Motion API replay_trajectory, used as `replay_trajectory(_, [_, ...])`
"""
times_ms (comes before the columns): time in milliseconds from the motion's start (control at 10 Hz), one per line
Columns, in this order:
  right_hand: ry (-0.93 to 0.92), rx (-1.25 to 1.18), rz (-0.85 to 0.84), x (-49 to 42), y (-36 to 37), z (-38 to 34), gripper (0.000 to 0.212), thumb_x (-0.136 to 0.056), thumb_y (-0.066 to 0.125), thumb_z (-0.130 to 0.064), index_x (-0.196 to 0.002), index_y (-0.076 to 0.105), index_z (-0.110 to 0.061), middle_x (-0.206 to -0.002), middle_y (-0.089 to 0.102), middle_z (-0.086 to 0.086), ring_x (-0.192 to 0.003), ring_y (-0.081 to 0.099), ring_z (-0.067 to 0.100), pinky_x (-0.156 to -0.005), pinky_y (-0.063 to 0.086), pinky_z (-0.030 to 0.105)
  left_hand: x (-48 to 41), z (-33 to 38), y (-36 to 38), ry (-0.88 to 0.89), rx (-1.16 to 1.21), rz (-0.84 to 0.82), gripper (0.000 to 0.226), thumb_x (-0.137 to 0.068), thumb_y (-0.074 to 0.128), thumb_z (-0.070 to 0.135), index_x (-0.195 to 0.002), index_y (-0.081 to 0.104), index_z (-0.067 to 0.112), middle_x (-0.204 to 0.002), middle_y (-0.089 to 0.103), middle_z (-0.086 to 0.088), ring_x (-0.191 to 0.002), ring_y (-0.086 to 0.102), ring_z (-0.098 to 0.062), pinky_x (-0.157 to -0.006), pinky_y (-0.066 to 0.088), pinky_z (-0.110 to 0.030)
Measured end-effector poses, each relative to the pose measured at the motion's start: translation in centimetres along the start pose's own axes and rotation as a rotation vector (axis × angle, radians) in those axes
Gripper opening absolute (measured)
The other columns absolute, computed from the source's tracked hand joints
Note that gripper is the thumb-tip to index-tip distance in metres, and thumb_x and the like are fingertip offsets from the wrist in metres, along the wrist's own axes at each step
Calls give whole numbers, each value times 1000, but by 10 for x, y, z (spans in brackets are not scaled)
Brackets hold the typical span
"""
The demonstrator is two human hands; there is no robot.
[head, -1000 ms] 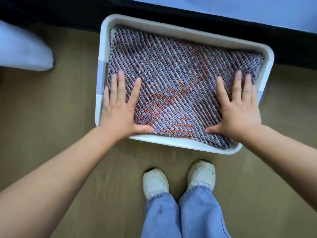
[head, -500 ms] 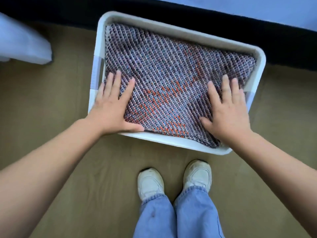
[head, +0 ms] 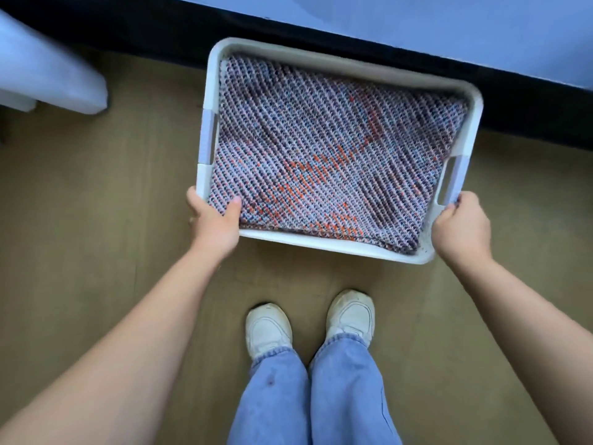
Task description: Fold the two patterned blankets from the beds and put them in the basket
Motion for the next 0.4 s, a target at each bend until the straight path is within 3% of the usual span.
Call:
replay_trajectory(200, [-29,32,-55,1,-6,3,25,-96,32,-12,-108,49,1,-112,55,25,-100,51,40,-82,41,42,10,14,-1,-70,-119,-9,84,-89,49,44,-146,-7,19,-149,14,-28,-135,26,-38,-109,21,-42])
replay_trajectory(300, [-68,104,-68,16,-20,-7,30,-94,36,-15,-116,46,1,-116,50,25,-100,51,40,-82,41,41,26,30,-20,21,-321,-34,86,-89,48,47,-147,-6,13,-156,2,-16,-142,8,-35,-114,10,-43])
replay_trajectory(400, [-168,173,-109,44,-35,-19,37,-94,40,-19,-127,39,-4,-120,47,23,-106,50,41,-83,42,43,60,61,-22,293,-366,-80,78,-92,45,42,-147,2,6,-157,3,-13,-144,3,-28,-116,6,-37])
Point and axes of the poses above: each hand's wrist, its own x-axis away from the middle knuckle, its own y-axis out of the palm, z = x × y, the point moved 1 cm from there along -x, towards the middle knuckle
